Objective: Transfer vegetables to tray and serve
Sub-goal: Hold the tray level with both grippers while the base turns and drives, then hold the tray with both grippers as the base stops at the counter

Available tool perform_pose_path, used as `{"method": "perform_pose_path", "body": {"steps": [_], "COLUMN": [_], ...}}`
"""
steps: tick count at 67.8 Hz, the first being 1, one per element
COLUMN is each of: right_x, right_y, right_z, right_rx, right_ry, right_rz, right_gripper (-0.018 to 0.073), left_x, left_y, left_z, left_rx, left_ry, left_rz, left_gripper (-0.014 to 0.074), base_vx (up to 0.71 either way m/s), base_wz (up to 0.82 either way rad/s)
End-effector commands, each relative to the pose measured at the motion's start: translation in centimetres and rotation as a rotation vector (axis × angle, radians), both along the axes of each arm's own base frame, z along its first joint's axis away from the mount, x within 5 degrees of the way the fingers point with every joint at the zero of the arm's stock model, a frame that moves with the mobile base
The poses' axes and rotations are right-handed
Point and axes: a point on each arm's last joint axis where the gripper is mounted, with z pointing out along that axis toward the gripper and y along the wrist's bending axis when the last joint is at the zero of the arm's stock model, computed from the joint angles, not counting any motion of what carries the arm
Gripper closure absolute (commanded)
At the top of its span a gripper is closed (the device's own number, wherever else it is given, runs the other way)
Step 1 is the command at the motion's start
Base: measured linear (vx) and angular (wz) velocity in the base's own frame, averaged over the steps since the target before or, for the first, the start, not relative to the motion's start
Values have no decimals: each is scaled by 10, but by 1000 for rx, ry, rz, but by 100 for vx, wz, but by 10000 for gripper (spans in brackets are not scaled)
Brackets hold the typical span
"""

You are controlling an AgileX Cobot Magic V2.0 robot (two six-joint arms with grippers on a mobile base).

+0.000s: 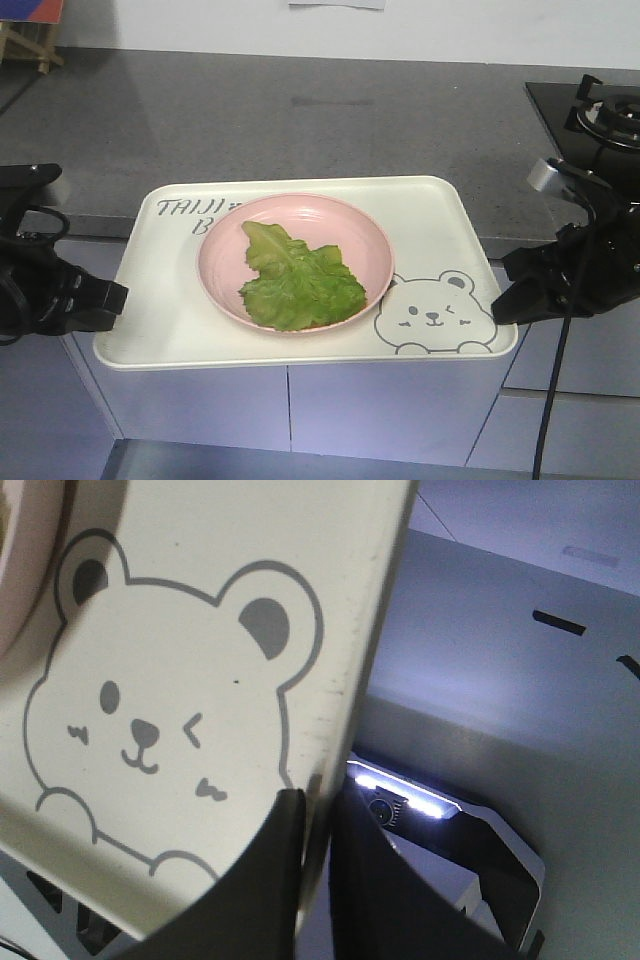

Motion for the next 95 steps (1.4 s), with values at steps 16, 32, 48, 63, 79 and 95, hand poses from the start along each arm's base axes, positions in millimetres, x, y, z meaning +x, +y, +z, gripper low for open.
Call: {"method": "perform_pose_path", "body": {"steps": [16, 32, 48, 63, 79, 95], "right_x": [-10, -10, -10, -10, -10, -10], "right_y": [13, 13, 13, 13, 13, 13], "right_z": [24, 24, 24, 24, 24, 24], "right_rx": [100, 100, 101, 101, 101, 101], "right_ry": [-44, -44, -43, -43, -43, -43], "right_rz": [87, 87, 87, 87, 87, 87], "right_gripper": [562, 562, 562, 562, 562, 562], "left_x": [-1, -1, -1, -1, -1, -1], "left_y": [-7, -7, -7, -7, -7, -7], "left_z": [21, 21, 21, 21, 21, 21], "left_rx": [-80, -80, -80, -80, -80, -80], "left_ry": [-103, -103, -103, -103, -103, -103], "left_rz": [5, 5, 5, 5, 5, 5], "left_gripper": [602, 602, 602, 602, 602, 602], "base_vx": [7, 7, 9, 11, 13, 14], "base_wz": [-13, -2, -3, -6, -6, -6]}}
